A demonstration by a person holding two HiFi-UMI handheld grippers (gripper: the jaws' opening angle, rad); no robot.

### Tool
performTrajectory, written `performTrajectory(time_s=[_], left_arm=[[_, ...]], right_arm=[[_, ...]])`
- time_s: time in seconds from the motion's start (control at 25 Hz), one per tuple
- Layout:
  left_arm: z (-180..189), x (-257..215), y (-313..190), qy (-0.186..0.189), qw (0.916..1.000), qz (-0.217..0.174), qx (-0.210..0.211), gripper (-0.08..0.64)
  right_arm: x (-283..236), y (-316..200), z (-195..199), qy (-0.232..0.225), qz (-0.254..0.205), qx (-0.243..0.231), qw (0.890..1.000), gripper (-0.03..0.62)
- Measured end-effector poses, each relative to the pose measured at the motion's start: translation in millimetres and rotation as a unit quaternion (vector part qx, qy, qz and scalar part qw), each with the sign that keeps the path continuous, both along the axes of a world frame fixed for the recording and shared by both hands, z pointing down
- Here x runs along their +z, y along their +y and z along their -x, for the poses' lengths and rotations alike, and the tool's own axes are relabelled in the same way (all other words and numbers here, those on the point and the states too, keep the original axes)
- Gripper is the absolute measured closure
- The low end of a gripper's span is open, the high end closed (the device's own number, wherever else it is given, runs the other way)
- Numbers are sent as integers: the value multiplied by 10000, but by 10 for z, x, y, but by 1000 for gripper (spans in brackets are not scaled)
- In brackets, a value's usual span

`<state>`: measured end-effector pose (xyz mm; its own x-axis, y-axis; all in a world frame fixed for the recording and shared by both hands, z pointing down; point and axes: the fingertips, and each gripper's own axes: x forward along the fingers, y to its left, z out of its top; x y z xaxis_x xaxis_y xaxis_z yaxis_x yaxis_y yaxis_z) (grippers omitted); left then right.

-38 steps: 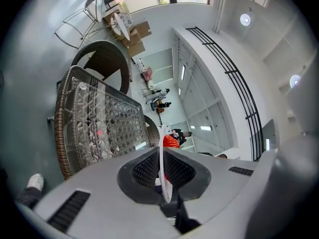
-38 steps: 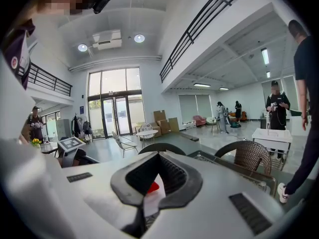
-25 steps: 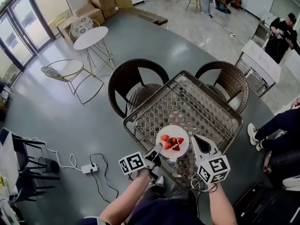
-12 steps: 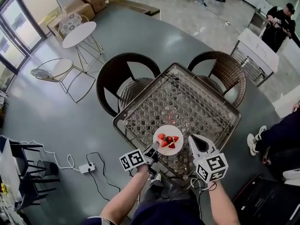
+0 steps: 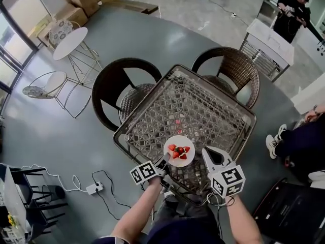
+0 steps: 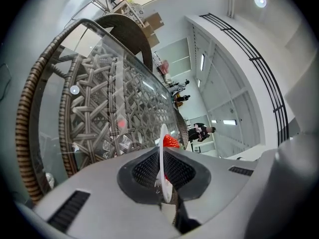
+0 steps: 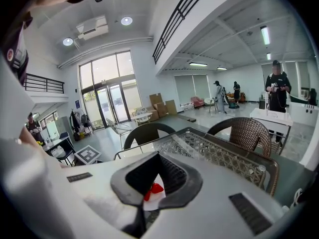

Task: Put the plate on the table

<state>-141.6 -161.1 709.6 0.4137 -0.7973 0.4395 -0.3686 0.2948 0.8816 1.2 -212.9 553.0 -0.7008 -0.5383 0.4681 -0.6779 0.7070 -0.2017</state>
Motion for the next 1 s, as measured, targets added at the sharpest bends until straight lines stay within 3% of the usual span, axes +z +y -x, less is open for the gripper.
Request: performTrajectory(time_s=[0.64,1.0], left_arm=[[-84,213,-54,2,9997,198,118,543],[-98,283,-56,-928,9932,377,589,538]], right_arm=[[152,-32,-132,57,176,110,9998,589],[190,9,-107,55,222,68,9997,589]])
